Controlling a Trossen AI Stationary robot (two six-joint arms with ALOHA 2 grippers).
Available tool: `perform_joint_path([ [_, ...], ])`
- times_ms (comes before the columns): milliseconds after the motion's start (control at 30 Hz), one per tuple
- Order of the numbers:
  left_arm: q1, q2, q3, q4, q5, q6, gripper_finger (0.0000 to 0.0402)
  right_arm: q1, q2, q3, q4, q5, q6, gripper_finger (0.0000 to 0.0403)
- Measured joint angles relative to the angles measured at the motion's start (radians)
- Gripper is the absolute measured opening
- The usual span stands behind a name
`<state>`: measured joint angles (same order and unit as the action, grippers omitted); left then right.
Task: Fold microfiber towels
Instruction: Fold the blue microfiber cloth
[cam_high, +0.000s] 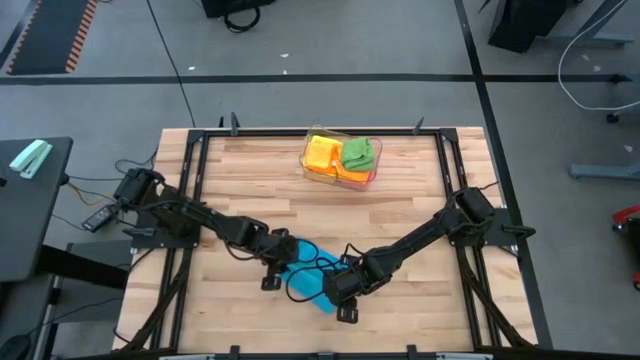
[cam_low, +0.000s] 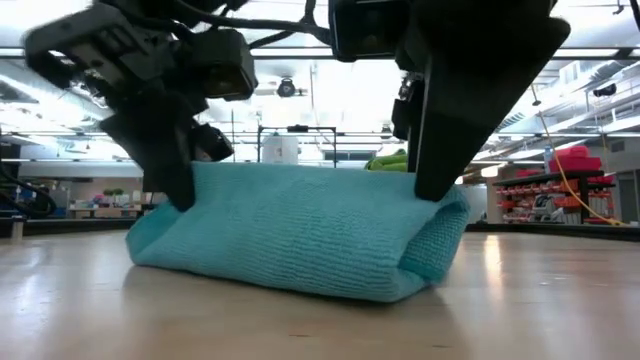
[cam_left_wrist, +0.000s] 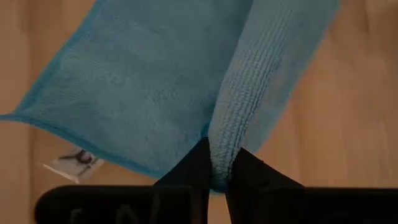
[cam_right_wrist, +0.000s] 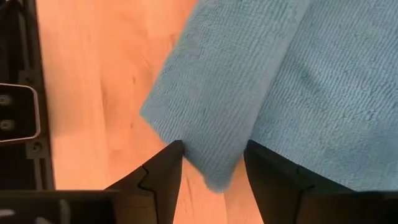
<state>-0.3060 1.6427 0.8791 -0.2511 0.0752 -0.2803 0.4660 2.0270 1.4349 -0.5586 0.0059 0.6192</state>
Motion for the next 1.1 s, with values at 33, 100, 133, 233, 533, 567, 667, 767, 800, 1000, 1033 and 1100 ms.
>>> perform_joint_path([
  [33, 0.006, 0.003, 0.0, 0.006, -0.001, 0.004, 0.004, 0.0, 0.0, 0.0, -0.004, 0.004, -0.003, 0.0179],
  [100, 0.014, 0.005, 0.0, -0.003, -0.003, 0.011, 0.0036, 0.0, 0.001, 0.0, -0.005, 0.012, -0.01, 0.0175],
  [133, 0.014, 0.005, 0.0, 0.0, -0.004, 0.012, 0.0034, 0.0, 0.001, 0.0, -0.006, 0.025, -0.011, 0.0173],
  [233, 0.018, 0.012, 0.0, -0.003, -0.02, 0.015, 0.0038, 0.0, 0.007, 0.0, -0.007, 0.06, -0.011, 0.0169],
  [533, 0.023, 0.012, 0.0, -0.002, -0.03, 0.055, 0.0139, 0.002, 0.011, -0.072, 0.126, 0.052, 0.011, 0.0161],
  [567, 0.025, 0.011, 0.0, -0.002, -0.03, 0.062, 0.0152, 0.002, 0.01, -0.085, 0.142, 0.049, 0.02, 0.0161],
  [667, 0.033, -0.007, 0.0, -0.004, -0.03, 0.092, 0.0184, 0.002, 0.011, -0.103, 0.143, 0.045, 0.029, 0.016],
  [767, 0.046, -0.026, 0.0, -0.01, -0.038, 0.127, 0.0204, 0.002, 0.01, -0.106, 0.138, 0.045, 0.039, 0.016],
  [800, 0.051, -0.034, 0.0, -0.01, -0.049, 0.135, 0.0209, 0.001, 0.01, -0.106, 0.131, 0.045, 0.039, 0.016],
  [1000, 0.06, -0.058, 0.0, 0.019, -0.082, 0.201, 0.0215, -0.01, 0.004, -0.106, 0.119, 0.051, 0.082, 0.016],
  [1033, 0.052, -0.062, 0.0, 0.02, -0.081, 0.219, 0.0213, -0.014, 0.004, -0.106, 0.114, 0.051, 0.093, 0.016],
  [1100, 0.033, -0.064, 0.001, 0.057, -0.079, 0.254, 0.0207, -0.017, 0.004, -0.106, 0.113, 0.052, 0.117, 0.016],
])
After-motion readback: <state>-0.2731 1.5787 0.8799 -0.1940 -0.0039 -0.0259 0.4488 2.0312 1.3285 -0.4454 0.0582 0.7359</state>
